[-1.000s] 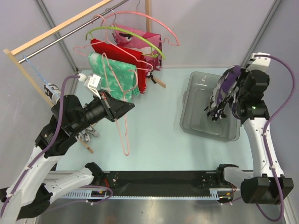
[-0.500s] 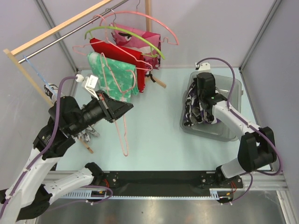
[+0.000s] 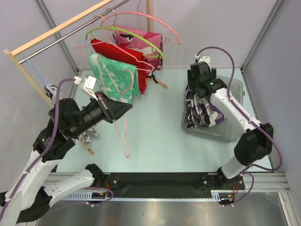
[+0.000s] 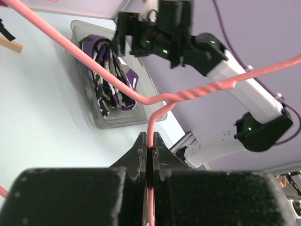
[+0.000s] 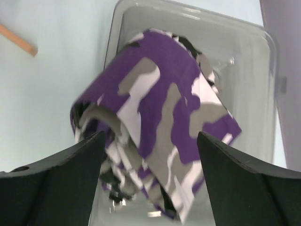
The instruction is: Remove the trousers from the hanger
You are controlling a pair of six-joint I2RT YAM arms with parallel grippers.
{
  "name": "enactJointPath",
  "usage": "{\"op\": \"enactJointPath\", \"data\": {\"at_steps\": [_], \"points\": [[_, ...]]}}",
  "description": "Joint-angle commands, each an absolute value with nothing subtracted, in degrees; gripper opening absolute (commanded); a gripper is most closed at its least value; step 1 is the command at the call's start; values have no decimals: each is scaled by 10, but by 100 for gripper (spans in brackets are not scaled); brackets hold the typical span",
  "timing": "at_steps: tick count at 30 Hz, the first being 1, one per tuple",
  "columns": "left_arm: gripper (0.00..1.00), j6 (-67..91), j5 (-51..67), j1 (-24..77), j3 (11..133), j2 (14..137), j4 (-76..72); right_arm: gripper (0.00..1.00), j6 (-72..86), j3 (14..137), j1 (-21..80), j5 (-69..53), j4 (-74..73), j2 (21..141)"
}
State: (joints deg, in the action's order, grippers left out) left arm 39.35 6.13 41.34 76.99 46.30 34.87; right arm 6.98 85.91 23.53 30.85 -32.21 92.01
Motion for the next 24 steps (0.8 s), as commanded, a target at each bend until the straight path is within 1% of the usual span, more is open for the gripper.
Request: {"op": "enactJointPath", "data": {"at_steps": [1, 5, 6, 9, 10, 12, 13, 17, 21, 22, 24], "points": [[0, 418, 31, 412, 762, 446, 332, 87, 114, 892, 285, 358, -467, 831], [0, 433, 19, 412, 756, 437, 328, 88, 120, 882, 357, 355, -507, 761], [0, 435, 18, 413, 755, 436, 328, 88, 121, 879, 398, 333, -509, 749], [1, 444, 5, 412, 753, 425, 329, 89, 126, 865, 463, 273, -506, 701], [0, 452, 2, 413, 752, 423, 329, 89, 129, 860, 514, 255, -499, 688], [0, 459, -22, 412, 749, 416, 329, 88, 133, 839, 563, 201, -459, 646], [0, 466, -27, 413, 748, 414, 329, 88, 134, 830, 618, 183, -440, 633], [0, 488, -48, 413, 743, 410, 329, 86, 148, 762, 706, 109, -294, 570], [0, 519, -70, 412, 732, 405, 328, 85, 165, 715, 729, 6, -179, 560], [1, 528, -78, 413, 732, 404, 329, 85, 164, 710, 738, -10, -163, 572], [0, 534, -86, 412, 733, 403, 329, 85, 155, 713, 763, -1, -135, 585]]}}
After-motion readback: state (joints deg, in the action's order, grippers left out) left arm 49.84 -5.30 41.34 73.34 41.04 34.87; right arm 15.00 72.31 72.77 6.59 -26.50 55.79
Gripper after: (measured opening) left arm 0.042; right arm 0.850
